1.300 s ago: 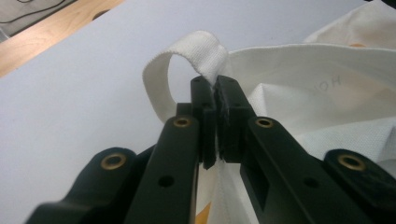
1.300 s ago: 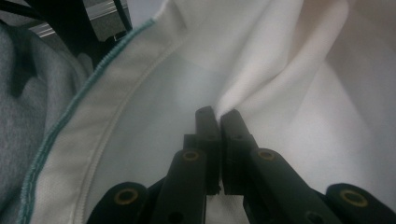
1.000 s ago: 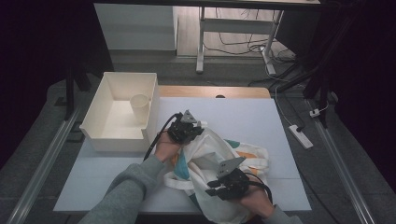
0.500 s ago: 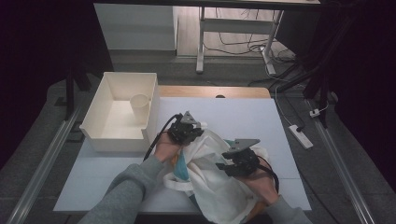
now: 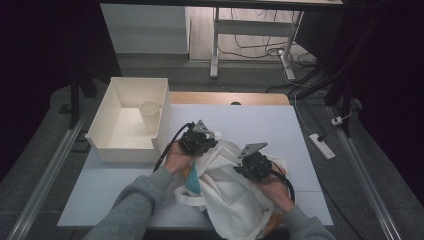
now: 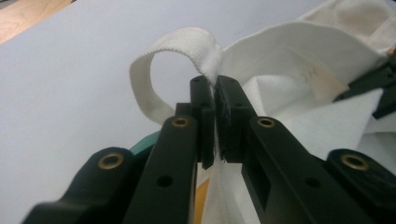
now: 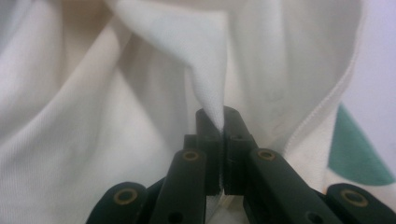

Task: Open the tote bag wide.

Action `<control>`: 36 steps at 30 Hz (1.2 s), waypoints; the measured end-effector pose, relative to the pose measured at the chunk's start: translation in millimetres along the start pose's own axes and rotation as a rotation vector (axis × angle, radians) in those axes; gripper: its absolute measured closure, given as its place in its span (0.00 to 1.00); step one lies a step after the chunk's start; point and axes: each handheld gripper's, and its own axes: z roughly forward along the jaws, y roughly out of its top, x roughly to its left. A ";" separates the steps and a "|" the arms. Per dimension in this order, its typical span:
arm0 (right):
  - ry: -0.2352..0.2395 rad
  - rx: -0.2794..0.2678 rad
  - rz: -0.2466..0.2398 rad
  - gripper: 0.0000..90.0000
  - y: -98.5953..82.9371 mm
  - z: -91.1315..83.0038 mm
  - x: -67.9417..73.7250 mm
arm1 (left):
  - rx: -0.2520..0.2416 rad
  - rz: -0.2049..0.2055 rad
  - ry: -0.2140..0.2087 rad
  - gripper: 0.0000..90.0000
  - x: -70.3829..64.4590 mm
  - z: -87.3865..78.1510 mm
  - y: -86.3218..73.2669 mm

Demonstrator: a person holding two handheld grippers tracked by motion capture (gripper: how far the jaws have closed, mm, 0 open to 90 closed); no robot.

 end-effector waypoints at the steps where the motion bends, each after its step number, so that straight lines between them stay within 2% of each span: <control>1: -0.009 -0.014 0.003 0.98 1.1 -2.0 -2.0 | -0.003 0.001 -0.001 0.94 -0.2 -0.2 0.2; 5: -0.069 -0.073 -0.008 0.98 11.5 -11.8 -8.6 | -0.012 -0.001 -0.001 0.94 0.2 -1.5 0.5; 7: -0.083 -0.097 0.010 0.98 16.8 -13.3 -16.5 | -0.019 -0.006 0.004 0.94 1.0 -2.3 0.4; 11: -0.060 -0.122 0.074 0.98 18.9 -2.2 -37.0 | -0.004 -0.012 0.005 0.94 2.8 1.8 -1.0; 13: -0.061 -0.120 0.097 0.98 18.2 5.3 -45.3 | 0.008 -0.012 0.003 0.94 3.0 5.7 -1.6; 15: -0.042 -0.117 0.130 0.98 17.3 12.3 -53.9 | 0.016 -0.014 0.007 0.93 2.8 8.9 -1.9; 18: -0.039 -0.111 0.154 0.98 15.8 21.2 -62.2 | 0.005 -0.023 0.000 0.84 4.6 8.1 -1.9; 21: -0.036 -0.104 0.167 0.98 15.0 25.7 -67.0 | -0.019 -0.021 0.001 0.75 5.5 -2.4 0.0; 23: -0.040 -0.102 0.175 0.98 14.2 27.4 -70.0 | -0.026 0.000 0.005 0.68 2.9 -12.0 2.5; 25: -0.034 -0.100 0.182 0.98 13.1 28.9 -73.4 | -0.037 0.021 0.001 0.65 -2.2 -22.0 5.3; 28: -0.033 -0.100 0.190 0.98 12.3 31.7 -76.6 | -0.039 0.059 -0.044 0.62 -14.9 -32.9 11.2; 31: -0.032 -0.093 0.191 0.98 12.7 32.5 -77.3 | -0.012 0.130 -0.119 0.61 -34.5 -36.1 17.0; 33: -0.031 -0.093 0.190 0.98 12.7 32.4 -77.6 | 0.026 0.182 -0.170 0.59 -48.7 -32.8 18.3; 36: -0.031 -0.096 0.185 0.98 12.1 32.4 -78.3 | 0.076 0.234 -0.196 0.57 -64.6 -24.4 16.6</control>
